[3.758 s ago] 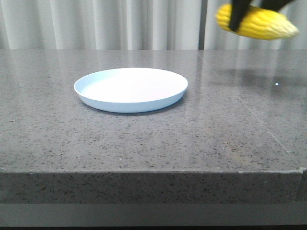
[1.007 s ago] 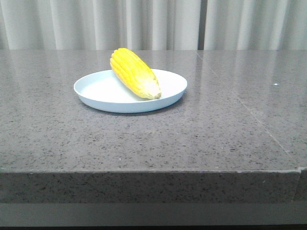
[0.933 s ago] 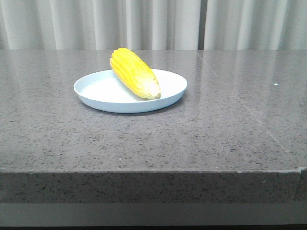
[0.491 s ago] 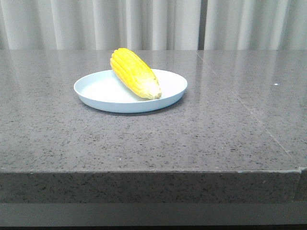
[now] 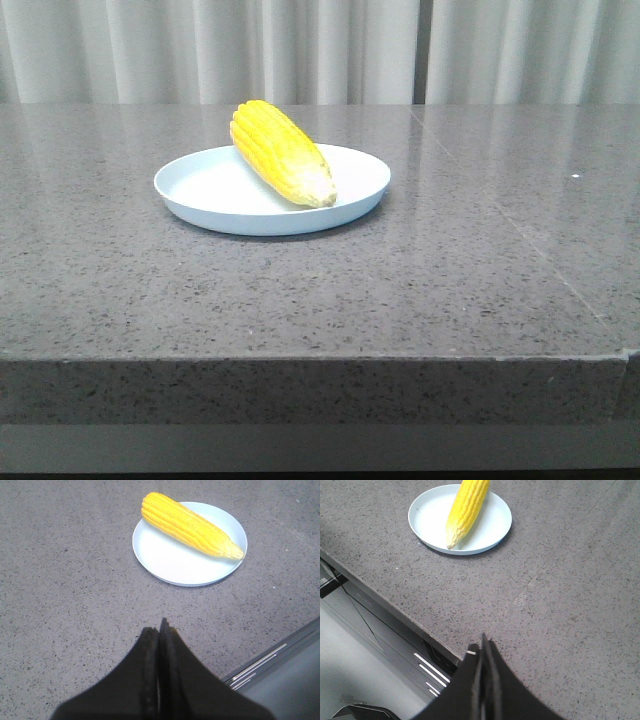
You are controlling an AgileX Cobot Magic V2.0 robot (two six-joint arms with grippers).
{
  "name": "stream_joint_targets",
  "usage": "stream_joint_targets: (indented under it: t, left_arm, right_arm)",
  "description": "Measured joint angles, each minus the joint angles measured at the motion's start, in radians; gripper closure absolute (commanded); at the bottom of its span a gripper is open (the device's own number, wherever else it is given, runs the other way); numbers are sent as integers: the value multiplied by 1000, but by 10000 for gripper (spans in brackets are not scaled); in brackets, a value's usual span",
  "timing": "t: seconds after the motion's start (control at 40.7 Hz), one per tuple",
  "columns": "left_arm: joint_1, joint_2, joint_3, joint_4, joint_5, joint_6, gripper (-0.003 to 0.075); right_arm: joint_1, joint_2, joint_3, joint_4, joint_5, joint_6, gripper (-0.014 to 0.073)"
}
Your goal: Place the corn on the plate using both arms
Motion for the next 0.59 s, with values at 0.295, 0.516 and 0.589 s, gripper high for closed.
stream_joint_targets:
  t: [0.295,0.516,0.589]
  left_arm:
    - [0,0,0,0,0,0,741]
    - [0,0,0,0,0,0,741]
    - [0,-7,5,0,0,0,741]
  right_arm:
    - [0,0,0,0,0,0,660]
    - [0,0,0,0,0,0,660]
    - [0,0,0,0,0,0,660]
